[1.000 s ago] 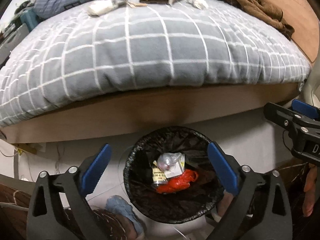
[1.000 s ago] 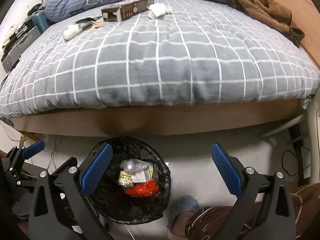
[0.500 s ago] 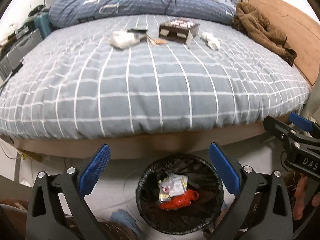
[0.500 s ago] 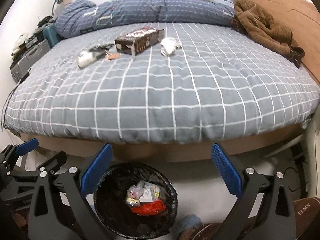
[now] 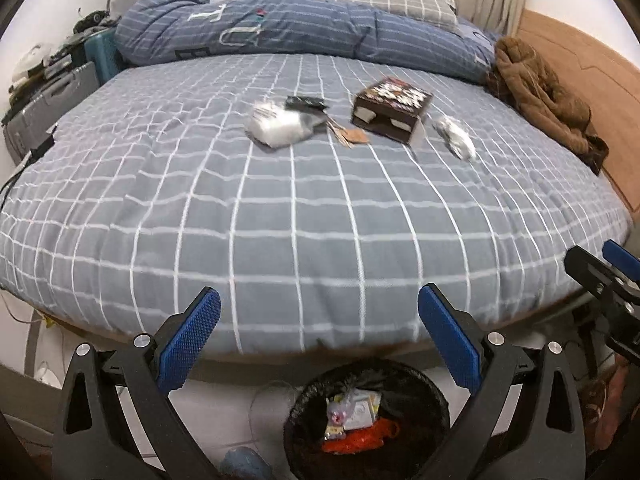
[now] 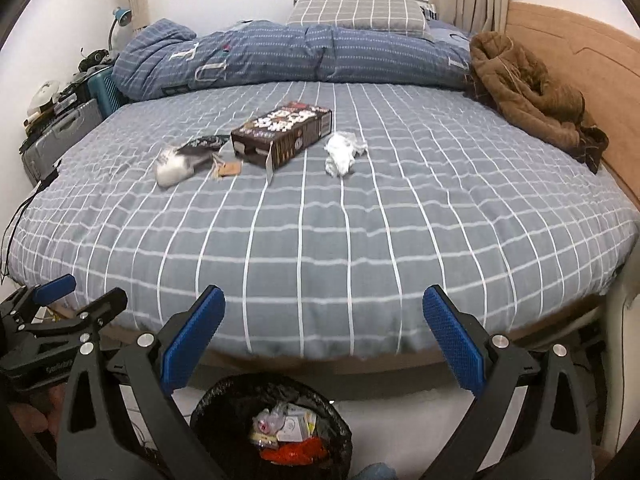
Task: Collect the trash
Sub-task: 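Move both tools back over the remaining items on the bed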
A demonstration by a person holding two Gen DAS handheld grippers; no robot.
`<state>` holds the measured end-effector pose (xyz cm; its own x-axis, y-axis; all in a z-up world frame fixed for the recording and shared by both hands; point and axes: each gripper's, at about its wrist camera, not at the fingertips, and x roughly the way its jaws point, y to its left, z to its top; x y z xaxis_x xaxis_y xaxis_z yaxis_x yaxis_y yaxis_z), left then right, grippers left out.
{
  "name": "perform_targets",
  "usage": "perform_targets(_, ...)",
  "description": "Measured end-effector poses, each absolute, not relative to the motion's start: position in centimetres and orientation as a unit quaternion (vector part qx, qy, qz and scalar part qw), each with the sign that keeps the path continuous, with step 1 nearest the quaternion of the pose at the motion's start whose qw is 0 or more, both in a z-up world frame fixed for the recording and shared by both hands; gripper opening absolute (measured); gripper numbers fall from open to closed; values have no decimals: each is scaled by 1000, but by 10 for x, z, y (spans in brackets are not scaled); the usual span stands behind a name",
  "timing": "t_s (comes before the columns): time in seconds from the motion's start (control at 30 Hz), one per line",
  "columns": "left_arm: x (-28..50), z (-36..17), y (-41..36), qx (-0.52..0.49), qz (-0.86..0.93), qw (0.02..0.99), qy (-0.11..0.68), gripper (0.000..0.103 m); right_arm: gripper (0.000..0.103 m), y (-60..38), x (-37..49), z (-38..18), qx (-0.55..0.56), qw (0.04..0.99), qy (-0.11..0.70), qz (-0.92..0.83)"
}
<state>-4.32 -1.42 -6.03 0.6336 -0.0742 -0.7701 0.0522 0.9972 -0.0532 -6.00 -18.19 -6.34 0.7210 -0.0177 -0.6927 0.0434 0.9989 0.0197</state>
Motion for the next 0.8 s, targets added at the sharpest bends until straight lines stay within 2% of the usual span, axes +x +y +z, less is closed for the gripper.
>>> perform_targets(0.8, 55, -40, 24, -15, -3, 919, 395, 97, 95, -150, 61, -60, -4, 927, 375, 15)
